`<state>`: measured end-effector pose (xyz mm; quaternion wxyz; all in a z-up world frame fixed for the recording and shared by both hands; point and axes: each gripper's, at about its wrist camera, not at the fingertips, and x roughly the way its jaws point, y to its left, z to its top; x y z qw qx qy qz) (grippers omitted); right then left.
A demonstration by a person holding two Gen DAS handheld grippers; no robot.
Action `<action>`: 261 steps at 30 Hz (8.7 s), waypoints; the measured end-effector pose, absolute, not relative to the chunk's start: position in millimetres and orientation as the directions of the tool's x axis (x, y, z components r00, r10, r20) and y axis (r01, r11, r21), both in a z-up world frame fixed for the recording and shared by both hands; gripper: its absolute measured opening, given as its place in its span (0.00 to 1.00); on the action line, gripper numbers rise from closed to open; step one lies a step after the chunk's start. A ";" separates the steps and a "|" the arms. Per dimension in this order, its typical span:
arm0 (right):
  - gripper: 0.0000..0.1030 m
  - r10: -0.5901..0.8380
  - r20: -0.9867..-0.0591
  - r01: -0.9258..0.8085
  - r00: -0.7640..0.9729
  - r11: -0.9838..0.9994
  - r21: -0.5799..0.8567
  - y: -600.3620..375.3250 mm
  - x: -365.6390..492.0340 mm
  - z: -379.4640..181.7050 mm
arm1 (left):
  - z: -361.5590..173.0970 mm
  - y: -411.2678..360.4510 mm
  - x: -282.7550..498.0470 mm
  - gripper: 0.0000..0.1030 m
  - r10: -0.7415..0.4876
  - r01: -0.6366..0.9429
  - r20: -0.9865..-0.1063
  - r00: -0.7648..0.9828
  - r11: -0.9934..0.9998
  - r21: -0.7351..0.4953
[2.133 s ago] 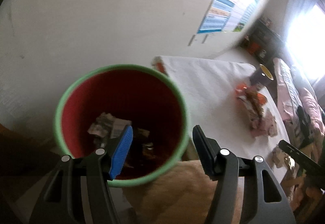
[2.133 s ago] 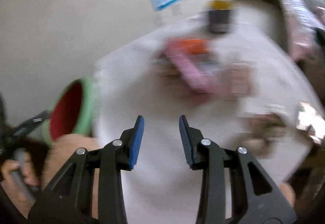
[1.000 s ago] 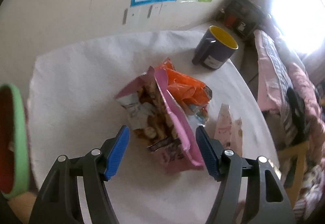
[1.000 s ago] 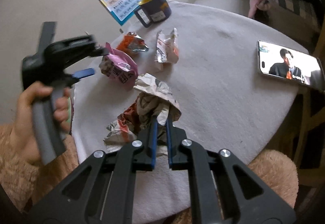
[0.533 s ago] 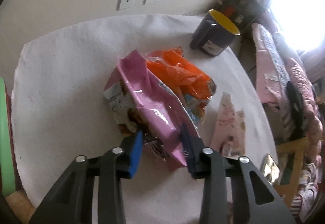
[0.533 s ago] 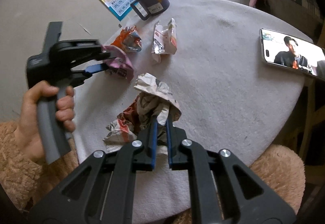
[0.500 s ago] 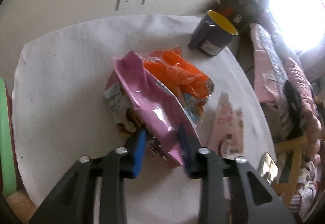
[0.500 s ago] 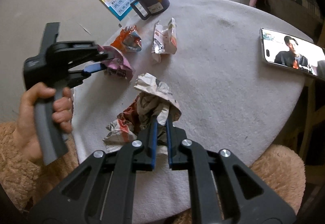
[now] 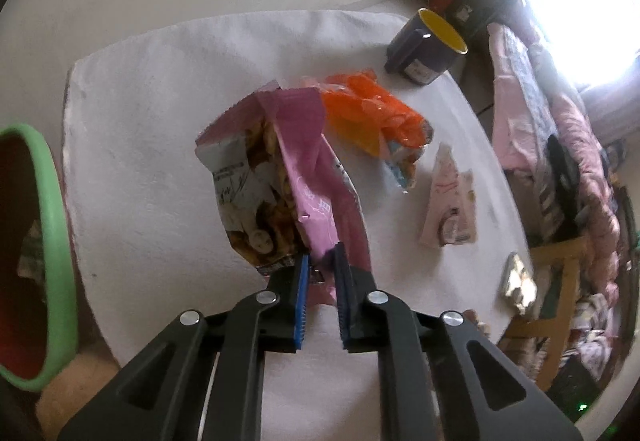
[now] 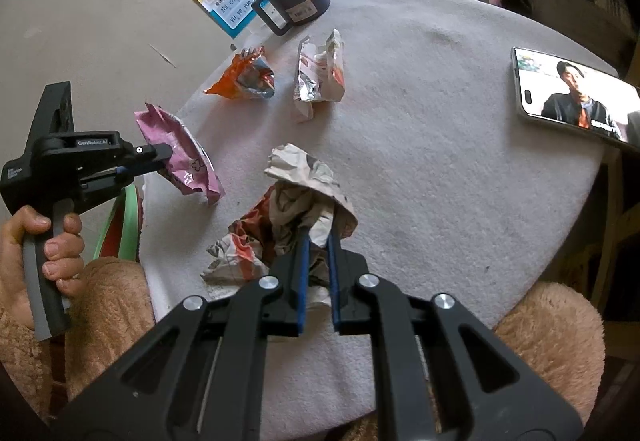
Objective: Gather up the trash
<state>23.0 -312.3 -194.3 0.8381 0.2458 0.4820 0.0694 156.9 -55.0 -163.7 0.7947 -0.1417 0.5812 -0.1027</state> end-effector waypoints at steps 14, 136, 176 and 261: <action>0.10 0.345 -0.777 0.127 0.526 0.872 0.473 -312.6 22.1 -193.9 | -166.1 -73.5 155.5 0.52 -0.284 -0.004 -0.888 0.361 0.952 -0.306; 0.32 0.468 -0.774 -0.332 0.427 0.877 0.347 -59.9 80.8 -93.0 | -120.9 201.7 23.4 0.18 -0.023 -0.297 -0.813 0.581 0.925 -0.238; 0.57 0.081 -0.871 0.304 0.484 0.918 0.255 -299.0 173.3 -181.3 | -114.7 161.4 37.7 0.53 -0.007 -0.262 -0.818 0.575 0.946 -0.192; 0.31 0.189 -0.827 -0.002 0.530 0.975 0.221 -249.1 28.3 -168.0 | -124.6 -38.3 40.4 0.52 -0.168 0.184 -0.859 0.484 0.979 -0.088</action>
